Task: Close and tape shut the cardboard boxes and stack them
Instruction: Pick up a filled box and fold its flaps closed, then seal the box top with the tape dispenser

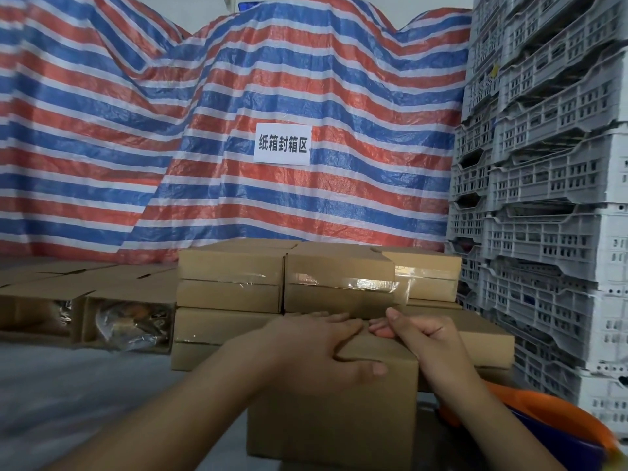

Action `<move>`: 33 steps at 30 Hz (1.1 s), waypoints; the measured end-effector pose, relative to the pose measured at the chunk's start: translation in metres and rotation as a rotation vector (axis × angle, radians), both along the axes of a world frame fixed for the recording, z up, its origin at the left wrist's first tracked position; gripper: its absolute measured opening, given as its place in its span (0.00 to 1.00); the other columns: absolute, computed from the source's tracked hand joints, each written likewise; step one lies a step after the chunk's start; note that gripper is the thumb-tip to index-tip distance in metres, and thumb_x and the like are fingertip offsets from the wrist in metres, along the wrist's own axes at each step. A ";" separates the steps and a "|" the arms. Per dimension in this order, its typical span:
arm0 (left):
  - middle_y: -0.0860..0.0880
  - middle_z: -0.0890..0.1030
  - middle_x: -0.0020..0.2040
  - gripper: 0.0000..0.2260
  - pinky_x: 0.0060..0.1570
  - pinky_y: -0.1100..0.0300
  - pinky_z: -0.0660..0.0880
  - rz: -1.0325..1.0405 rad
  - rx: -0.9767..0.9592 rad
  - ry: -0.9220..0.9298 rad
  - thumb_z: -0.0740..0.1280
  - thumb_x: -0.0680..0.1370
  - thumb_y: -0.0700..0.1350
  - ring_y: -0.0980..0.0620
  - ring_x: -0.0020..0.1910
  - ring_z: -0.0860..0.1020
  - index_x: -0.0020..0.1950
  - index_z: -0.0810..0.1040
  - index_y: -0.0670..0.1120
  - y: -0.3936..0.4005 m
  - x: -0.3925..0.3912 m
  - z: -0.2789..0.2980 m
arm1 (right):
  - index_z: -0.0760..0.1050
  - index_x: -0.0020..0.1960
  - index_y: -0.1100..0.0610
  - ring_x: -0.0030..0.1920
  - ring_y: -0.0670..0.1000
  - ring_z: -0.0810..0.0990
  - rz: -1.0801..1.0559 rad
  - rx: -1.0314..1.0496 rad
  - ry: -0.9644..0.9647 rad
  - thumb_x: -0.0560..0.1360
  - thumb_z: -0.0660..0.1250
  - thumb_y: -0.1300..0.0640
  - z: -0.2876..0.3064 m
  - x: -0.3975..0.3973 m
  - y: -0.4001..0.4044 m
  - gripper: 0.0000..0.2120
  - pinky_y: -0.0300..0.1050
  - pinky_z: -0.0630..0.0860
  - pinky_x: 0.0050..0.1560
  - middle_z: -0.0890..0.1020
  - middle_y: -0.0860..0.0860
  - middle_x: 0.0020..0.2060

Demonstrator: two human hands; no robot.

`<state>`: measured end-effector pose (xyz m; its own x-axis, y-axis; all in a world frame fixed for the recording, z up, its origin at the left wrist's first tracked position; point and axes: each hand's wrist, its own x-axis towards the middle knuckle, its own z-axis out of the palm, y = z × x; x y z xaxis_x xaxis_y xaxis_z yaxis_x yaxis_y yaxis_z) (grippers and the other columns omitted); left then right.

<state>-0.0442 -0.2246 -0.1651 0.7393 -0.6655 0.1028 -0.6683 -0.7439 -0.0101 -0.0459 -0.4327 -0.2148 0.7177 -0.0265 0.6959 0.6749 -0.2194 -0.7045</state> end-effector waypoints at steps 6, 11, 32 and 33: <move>0.57 0.50 0.80 0.36 0.73 0.48 0.52 0.001 0.013 -0.003 0.49 0.75 0.74 0.52 0.78 0.51 0.79 0.47 0.61 0.001 -0.003 0.000 | 0.83 0.38 0.49 0.35 0.43 0.81 -0.426 -0.264 0.088 0.79 0.65 0.46 0.018 -0.021 -0.012 0.15 0.37 0.75 0.38 0.84 0.45 0.33; 0.58 0.50 0.80 0.36 0.73 0.48 0.50 0.001 -0.008 -0.022 0.48 0.75 0.74 0.53 0.78 0.50 0.79 0.47 0.60 0.005 -0.008 -0.001 | 0.70 0.38 0.45 0.41 0.48 0.79 -1.036 -1.007 0.403 0.77 0.54 0.30 0.018 -0.060 -0.054 0.21 0.45 0.76 0.40 0.76 0.44 0.37; 0.52 0.77 0.65 0.30 0.69 0.53 0.63 0.097 -0.765 0.468 0.43 0.82 0.64 0.54 0.64 0.73 0.66 0.77 0.51 0.031 -0.018 0.019 | 0.81 0.32 0.64 0.30 0.57 0.81 -0.908 -0.287 0.317 0.67 0.47 0.22 0.044 -0.084 -0.057 0.47 0.45 0.71 0.34 0.79 0.58 0.22; 0.51 0.78 0.63 0.29 0.69 0.53 0.64 0.121 -0.826 0.473 0.44 0.83 0.62 0.54 0.63 0.74 0.63 0.79 0.50 0.030 -0.017 0.019 | 0.80 0.33 0.67 0.28 0.59 0.80 -0.837 -0.201 0.264 0.68 0.50 0.22 0.058 -0.081 -0.050 0.47 0.45 0.70 0.33 0.79 0.62 0.23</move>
<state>-0.0616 -0.1943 -0.1463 0.8836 -0.4327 0.1787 -0.3868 -0.4598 0.7994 -0.1271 -0.4827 -0.1570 0.6557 -0.5076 0.5590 0.0605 -0.7026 -0.7090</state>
